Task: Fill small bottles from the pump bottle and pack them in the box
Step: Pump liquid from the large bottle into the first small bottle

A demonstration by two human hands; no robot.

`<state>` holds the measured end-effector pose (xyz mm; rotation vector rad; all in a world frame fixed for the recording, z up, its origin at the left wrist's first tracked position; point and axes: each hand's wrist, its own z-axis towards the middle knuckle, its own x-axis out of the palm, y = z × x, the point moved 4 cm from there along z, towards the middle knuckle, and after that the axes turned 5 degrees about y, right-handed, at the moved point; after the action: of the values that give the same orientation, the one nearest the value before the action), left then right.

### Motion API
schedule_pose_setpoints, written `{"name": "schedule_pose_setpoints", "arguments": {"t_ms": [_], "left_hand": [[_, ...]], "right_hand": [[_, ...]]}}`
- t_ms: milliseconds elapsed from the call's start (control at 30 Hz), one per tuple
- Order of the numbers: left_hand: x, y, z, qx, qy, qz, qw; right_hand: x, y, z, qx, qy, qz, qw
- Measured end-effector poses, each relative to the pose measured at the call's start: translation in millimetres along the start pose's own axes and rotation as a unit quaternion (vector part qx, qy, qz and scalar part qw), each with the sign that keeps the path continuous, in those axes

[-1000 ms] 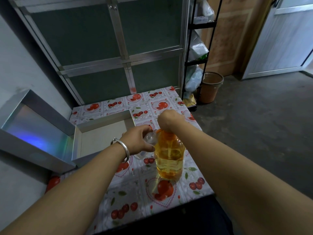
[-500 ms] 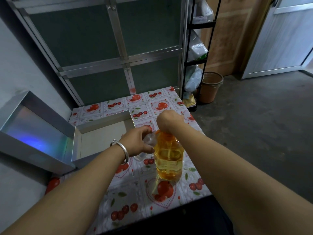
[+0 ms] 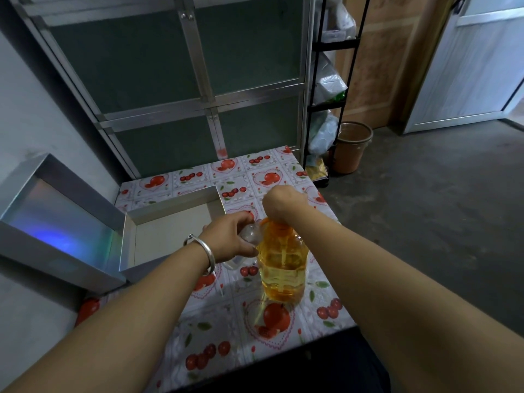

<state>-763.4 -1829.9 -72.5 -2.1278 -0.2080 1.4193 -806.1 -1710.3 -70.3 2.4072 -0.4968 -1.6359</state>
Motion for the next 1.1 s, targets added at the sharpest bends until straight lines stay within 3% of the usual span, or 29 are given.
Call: {"name": "schedule_pose_setpoints", "arguments": {"t_ms": [167, 400, 500, 600, 900, 1000, 1100], "left_hand": [[-0.6, 0.1, -0.9, 0.006, -0.002, 0.004, 1.0], [0.6, -0.1, 4.2, 0.009, -0.001, -0.011, 1.0], [1.1, -1.2, 2.4, 0.017, 0.0, -0.01, 1.0], [0.1, -0.8, 1.0, 0.019, -0.002, -0.008, 1.0], [2.1, 2.6, 7.1, 0.014, -0.006, -0.012, 1.0], [4.0, 3.6, 4.6, 0.014, -0.007, -0.022, 1.0], [5.7, 6.2, 2.8, 0.009, -0.008, -0.044, 0.999]], "right_hand": [[-2.7, -0.4, 3.5, -0.022, 0.04, 0.071, 0.996], [-1.6, -1.1, 5.4, -0.003, -0.014, 0.001, 1.0], [0.0, -0.6, 5.9, -0.009, 0.013, -0.018, 1.0], [2.2, 3.5, 8.5, -0.013, 0.037, -0.012, 0.999], [-1.6, -2.8, 3.9, 0.004, -0.011, 0.018, 1.0], [2.5, -0.5, 6.5, -0.009, 0.016, 0.0, 1.0], [1.4, 1.9, 2.7, -0.004, 0.04, 0.071, 0.997]]}}
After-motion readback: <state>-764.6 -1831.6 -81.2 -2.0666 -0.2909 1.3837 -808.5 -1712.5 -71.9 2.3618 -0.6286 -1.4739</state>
